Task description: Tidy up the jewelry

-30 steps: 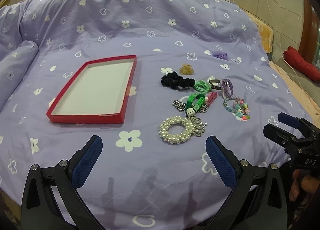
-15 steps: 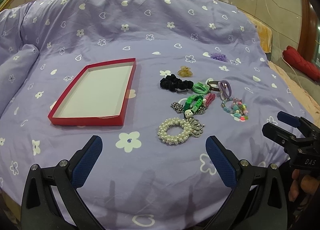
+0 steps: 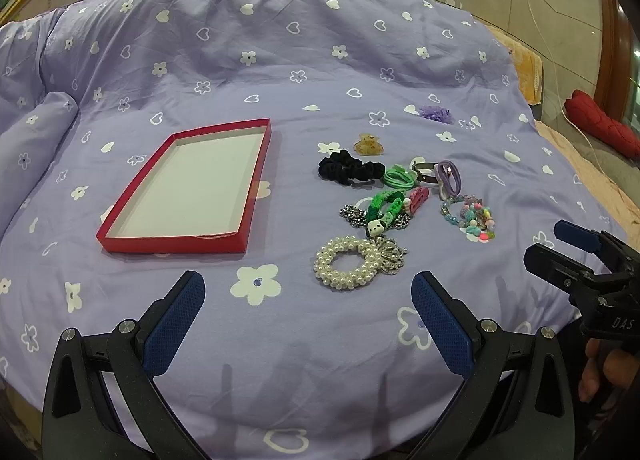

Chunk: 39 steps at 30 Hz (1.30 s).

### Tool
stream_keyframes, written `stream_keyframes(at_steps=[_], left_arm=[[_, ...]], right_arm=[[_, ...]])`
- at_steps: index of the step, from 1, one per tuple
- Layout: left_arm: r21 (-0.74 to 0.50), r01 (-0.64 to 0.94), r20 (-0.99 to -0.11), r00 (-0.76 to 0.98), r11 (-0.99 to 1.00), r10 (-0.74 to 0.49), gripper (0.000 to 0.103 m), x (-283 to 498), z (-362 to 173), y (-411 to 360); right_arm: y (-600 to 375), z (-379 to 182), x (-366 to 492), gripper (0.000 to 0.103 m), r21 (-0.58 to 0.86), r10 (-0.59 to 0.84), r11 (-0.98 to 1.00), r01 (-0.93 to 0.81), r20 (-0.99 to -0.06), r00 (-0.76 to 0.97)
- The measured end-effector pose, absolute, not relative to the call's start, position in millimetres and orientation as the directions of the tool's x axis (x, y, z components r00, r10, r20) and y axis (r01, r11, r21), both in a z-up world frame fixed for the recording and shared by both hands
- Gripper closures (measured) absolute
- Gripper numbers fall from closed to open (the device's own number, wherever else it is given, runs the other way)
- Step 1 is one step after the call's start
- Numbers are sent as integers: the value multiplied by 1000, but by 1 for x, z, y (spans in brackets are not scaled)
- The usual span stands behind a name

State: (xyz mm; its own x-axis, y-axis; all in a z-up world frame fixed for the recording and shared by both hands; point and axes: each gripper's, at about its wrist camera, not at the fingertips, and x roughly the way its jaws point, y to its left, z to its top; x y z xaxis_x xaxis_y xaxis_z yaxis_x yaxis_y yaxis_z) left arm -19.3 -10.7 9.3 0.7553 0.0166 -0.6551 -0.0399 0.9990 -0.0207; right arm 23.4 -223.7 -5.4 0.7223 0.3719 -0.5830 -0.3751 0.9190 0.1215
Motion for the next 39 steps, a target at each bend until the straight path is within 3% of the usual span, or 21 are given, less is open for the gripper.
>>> stream_keyframes(at_steps=[22,39], left_arm=[[-25,-35,-664,748,999,9,0,-18,7,-13],[-84,-10,-724,688,996,-53,0,46,3,2]], right_arm=[[-224,-5,24,1,142,388,914,-380,-582,715],[-243,-11,62,3,214,416,906,-364,-599,684]])
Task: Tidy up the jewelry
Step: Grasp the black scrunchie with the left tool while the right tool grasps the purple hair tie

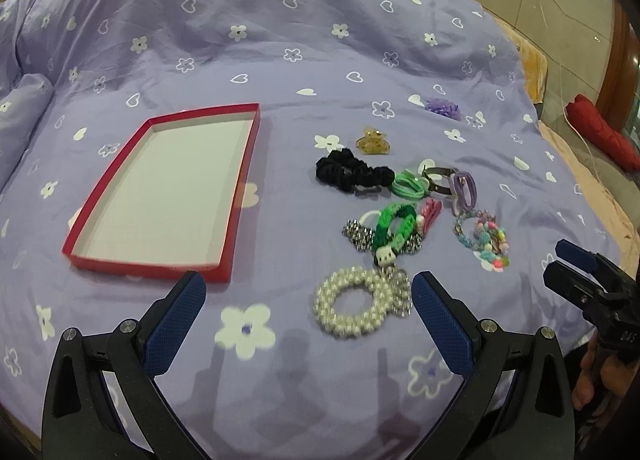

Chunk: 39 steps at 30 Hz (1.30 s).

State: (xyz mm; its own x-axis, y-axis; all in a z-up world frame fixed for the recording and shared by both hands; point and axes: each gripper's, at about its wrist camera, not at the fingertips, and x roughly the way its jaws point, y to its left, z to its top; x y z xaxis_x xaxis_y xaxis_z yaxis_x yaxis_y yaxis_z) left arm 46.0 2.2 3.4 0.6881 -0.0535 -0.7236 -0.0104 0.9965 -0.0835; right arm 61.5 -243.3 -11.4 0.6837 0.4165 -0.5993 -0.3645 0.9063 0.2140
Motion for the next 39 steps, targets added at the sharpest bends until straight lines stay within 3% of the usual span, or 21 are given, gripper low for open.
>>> stream_keyframes(at_steps=[8,19,27,33,36,38,39], left_arm=[[-50,18,-723,689,999,-48,0,78,10,-3],[-71,89,-758,643,993,-112,0,136,1,-10],[-96,123,-773,616,988,-151,0,179,-11,-17],[-117,202,-796,567,972,-213,1,205,-22,-30],[-128,216,-812,537,968,-228,13,215,-33,-32],[-137,225,-827,510,965,-236,43,219,-40,-34],[-139,229,-837,493,964,-238,50,221,-44,-34]], right_arm=[[-245,-9,96,19,225,409,910,-348,-619,670],[-237,-17,151,28,220,396,914,-339,-662,636],[-234,-30,180,48,232,394,914,-333,-702,593],[-229,-39,193,56,219,382,916,-336,-730,567],[-229,-44,198,76,228,384,916,-331,-741,551],[-229,-45,198,81,231,385,915,-330,-741,551],[-230,-44,197,85,230,385,916,-330,-739,553]])
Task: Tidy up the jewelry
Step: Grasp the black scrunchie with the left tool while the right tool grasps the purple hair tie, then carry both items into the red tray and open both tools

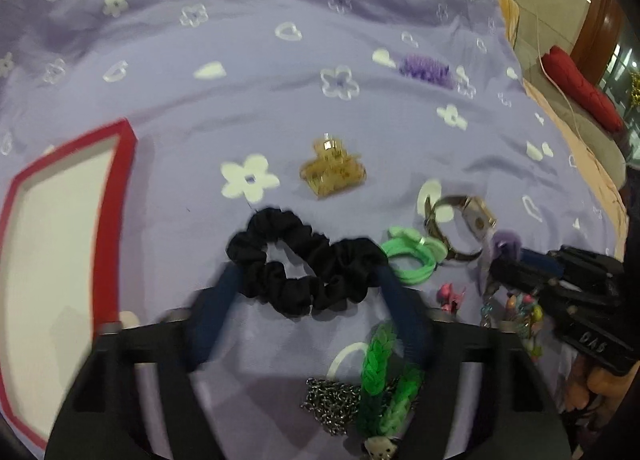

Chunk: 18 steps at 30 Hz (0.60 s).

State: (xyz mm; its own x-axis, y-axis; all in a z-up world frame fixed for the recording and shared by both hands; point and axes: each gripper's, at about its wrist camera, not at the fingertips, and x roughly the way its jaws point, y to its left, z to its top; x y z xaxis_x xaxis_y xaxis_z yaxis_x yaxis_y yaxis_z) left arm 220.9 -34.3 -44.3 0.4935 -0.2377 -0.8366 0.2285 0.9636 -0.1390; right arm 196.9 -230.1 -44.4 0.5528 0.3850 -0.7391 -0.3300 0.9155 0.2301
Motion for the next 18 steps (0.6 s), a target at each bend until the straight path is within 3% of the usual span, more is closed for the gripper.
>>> stream_keyframes(at_steps=[3,4,7,18], left_arm=[[-143,243,-843,478,960,-246,74,221,-50,-35],[-147,248,-841,478,958,-253,86,220,-49,-34],[-171,251,-829,486,953,-276,103,215,-42,-30],[-207,220,-786,542,953,-296,103,193,-17,-6]], right_arm=[[-232,-43,196,96,241,390,915,-324,-735,555],[-233,-42,196,96,246,394,914,-324,-732,555],[-233,-37,193,97,259,406,909,-326,-720,562],[-215,-12,181,97,268,453,886,-379,-675,582]])
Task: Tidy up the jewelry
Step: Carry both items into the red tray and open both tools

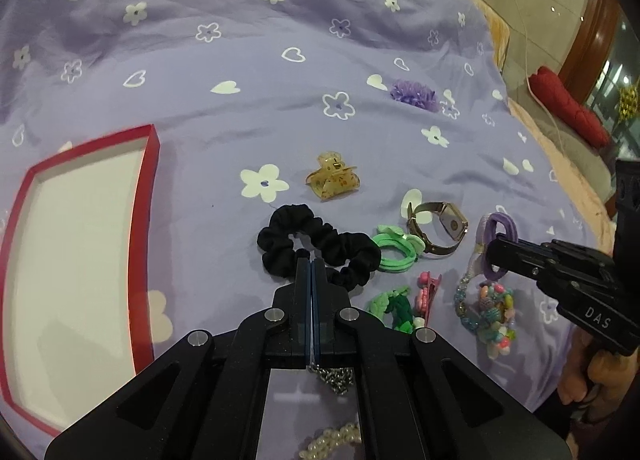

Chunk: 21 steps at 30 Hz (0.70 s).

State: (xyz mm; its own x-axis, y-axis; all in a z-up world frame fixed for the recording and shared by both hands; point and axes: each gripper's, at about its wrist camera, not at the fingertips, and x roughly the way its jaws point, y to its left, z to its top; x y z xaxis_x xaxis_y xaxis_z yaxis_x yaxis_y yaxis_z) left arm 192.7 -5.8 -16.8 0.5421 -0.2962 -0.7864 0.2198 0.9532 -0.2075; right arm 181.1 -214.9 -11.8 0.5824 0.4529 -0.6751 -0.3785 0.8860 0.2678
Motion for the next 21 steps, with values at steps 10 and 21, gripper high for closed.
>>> stream_keyframes(at_steps=[10,21], left_arm=[[-191,145,-849,472,971,-238,42,224,-47,-16],[-201,180,-832,488,963,-264,95,217,-42,-17]], right_arm=[[-214,-16,178,97,269,455,884,-383,-685,569],[-216,-13,182,97,283,465,880,-382,-677,571]])
